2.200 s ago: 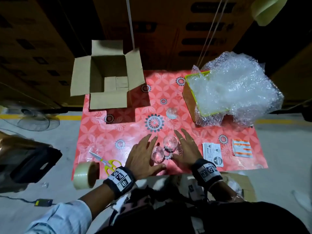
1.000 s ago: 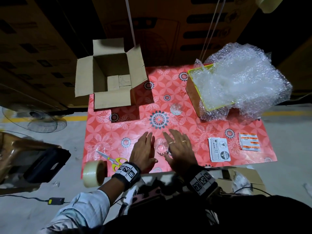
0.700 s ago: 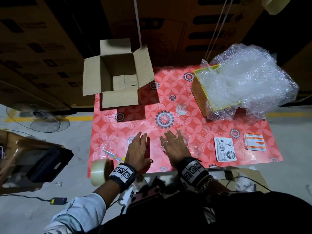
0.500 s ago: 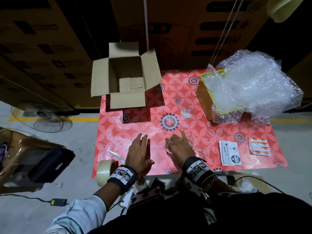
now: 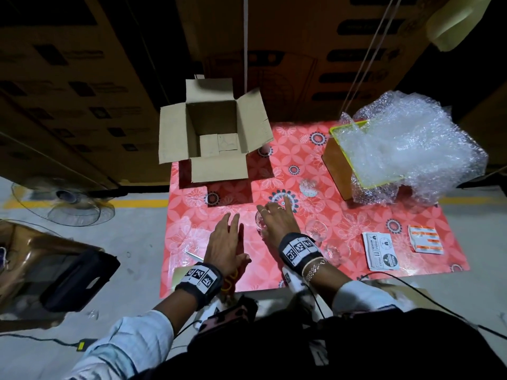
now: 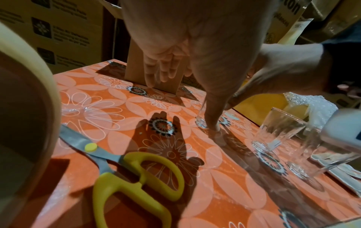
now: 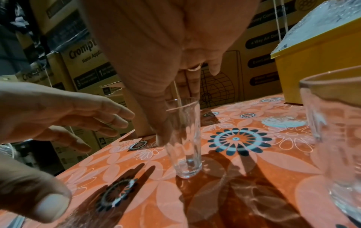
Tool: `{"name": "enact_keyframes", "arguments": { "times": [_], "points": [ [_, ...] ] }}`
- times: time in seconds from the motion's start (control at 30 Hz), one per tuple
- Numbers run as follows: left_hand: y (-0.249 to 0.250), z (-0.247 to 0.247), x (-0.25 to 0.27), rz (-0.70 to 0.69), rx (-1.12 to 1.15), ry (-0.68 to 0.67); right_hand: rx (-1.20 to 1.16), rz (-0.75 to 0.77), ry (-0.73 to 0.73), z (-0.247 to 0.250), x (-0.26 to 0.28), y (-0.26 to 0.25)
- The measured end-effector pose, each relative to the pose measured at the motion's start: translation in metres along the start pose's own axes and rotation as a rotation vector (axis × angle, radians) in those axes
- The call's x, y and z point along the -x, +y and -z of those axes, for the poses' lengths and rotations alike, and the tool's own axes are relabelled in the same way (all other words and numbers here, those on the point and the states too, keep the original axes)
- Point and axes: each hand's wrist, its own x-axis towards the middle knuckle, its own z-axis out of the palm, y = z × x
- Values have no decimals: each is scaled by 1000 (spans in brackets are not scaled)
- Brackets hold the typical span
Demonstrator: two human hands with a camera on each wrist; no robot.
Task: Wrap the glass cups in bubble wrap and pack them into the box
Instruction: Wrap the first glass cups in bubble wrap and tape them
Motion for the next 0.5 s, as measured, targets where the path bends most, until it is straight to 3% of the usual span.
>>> {"name": "enact_keyframes", "arguments": {
  "times": [0.17,0.33,0.5],
  "points": [
    [-1,1,-6,-23,26,9,15,-48,-15,-5,-7,0],
    [9,2,-3,-116,41,85,-182,-120,28,1,12,7],
    [36,2,-8,-322,70,188,-345,-376,106,12,76,50]
  ]
}}
